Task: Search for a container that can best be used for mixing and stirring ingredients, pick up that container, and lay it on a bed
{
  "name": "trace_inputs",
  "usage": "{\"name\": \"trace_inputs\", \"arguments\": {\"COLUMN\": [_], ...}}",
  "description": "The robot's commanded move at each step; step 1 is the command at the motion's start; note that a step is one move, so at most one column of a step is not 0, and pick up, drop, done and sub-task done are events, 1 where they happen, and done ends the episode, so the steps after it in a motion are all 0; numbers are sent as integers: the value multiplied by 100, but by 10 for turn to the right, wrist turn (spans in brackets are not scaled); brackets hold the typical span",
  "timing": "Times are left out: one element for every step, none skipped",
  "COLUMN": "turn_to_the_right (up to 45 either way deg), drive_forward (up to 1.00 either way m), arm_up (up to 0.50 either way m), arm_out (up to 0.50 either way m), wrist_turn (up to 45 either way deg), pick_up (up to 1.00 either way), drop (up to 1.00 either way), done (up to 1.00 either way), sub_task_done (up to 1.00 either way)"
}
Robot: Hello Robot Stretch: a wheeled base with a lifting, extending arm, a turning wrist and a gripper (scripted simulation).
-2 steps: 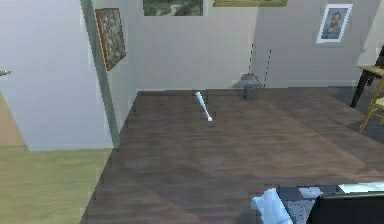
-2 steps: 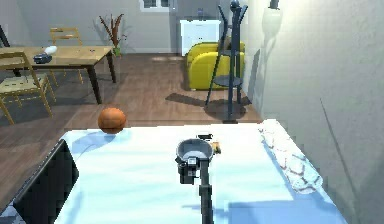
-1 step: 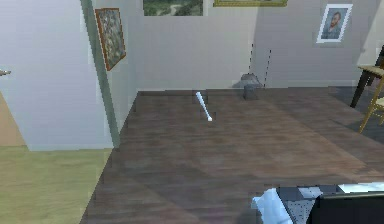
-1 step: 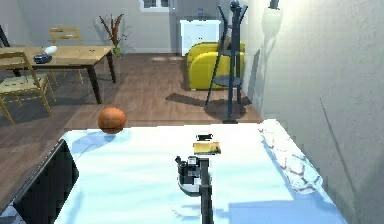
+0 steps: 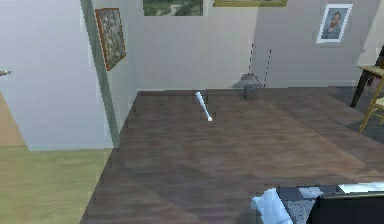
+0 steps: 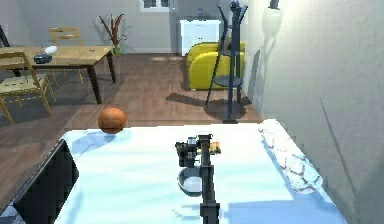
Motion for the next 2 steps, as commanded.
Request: {"name": "trace_inputs", "arguments": {"turn_to_the_right": [0, 0], "drive_forward": [0, 0], "arm_up": [0, 0], "arm_out": [-8, 0], "wrist_turn": [0, 0], "pick_up": [0, 0], "drop": [0, 0], "done": [0, 100], "sub_task_done": [0, 0]}}
